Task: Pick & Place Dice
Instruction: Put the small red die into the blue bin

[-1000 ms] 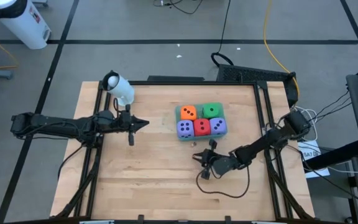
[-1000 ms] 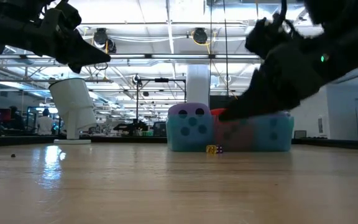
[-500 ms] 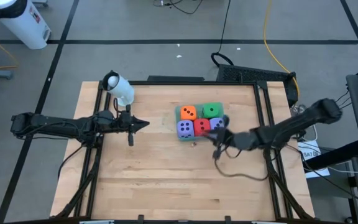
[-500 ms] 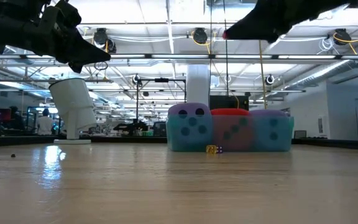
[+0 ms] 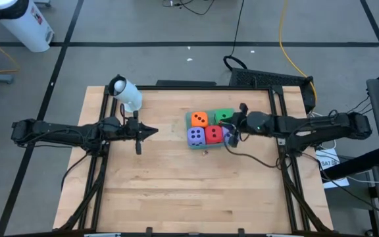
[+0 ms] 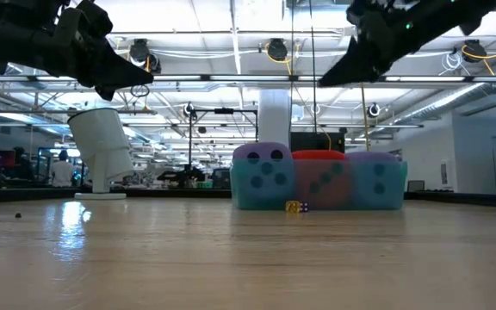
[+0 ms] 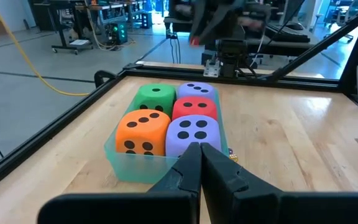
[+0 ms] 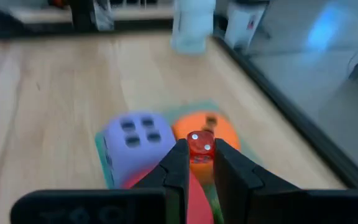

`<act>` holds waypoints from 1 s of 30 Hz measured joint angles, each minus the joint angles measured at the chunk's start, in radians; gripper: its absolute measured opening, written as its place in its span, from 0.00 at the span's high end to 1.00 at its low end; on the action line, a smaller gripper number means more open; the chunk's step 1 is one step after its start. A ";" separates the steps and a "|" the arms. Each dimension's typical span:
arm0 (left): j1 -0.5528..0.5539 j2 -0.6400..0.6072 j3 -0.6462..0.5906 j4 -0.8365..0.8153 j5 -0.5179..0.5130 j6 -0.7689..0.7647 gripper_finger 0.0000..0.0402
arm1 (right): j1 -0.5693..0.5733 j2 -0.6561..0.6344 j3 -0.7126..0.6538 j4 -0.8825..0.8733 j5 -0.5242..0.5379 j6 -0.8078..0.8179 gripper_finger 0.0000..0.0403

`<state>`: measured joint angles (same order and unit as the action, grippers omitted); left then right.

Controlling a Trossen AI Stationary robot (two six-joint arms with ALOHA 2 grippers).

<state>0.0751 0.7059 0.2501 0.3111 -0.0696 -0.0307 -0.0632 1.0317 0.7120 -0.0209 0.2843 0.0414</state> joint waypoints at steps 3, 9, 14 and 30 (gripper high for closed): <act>0.000 0.000 0.000 0.004 0.000 0.005 0.97 | -0.068 0.032 0.039 -0.118 -0.057 0.014 0.89; 0.000 0.000 0.000 0.024 -0.006 0.015 0.98 | -0.145 0.145 0.132 -0.226 -0.164 -0.019 0.89; 0.000 0.000 0.000 0.036 -0.007 0.026 0.98 | -0.161 0.264 0.211 -0.266 -0.190 -0.103 0.89; -0.001 0.000 0.000 0.035 0.009 0.027 0.97 | -0.232 0.446 0.298 -0.254 -0.125 -0.257 0.59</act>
<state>0.0742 0.7059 0.2504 0.3457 -0.0605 -0.0032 -0.2950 1.4773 1.0100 -0.2748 0.1589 -0.2152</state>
